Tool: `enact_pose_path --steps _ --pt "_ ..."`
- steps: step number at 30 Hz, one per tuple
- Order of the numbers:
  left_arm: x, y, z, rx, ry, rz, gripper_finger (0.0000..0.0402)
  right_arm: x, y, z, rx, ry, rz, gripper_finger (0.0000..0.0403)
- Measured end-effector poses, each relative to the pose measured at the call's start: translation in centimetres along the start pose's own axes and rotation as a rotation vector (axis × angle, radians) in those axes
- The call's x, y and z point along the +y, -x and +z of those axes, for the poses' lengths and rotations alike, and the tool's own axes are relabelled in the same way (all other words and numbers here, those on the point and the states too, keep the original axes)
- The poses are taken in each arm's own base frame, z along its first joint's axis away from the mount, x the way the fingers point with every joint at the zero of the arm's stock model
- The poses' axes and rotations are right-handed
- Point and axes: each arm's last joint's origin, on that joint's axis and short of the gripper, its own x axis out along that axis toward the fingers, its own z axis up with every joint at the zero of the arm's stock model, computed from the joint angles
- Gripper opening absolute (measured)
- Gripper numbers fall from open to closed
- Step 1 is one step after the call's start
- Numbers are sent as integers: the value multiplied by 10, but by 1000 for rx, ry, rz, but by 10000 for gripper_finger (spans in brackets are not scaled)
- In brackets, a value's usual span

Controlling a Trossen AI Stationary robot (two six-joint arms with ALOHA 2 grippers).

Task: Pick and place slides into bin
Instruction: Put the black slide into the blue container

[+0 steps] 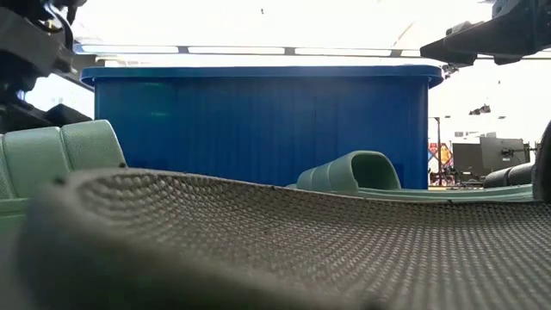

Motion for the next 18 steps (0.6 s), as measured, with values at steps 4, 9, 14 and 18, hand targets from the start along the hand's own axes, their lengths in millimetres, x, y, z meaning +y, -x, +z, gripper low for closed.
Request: enact_pose_path --steps 4,9,14,18 --pt "0 0 2 9 3 25 158 0 0 0 1 1 1 211" --pt "1 4 9 -35 -21 103 157 0 0 -1 7 4 2 213" --pt "4 -5 10 1 10 145 156 0 0 -2 15 7 3 211" --pt "5 -14 11 34 23 106 156 0 0 -2 20 10 4 213"
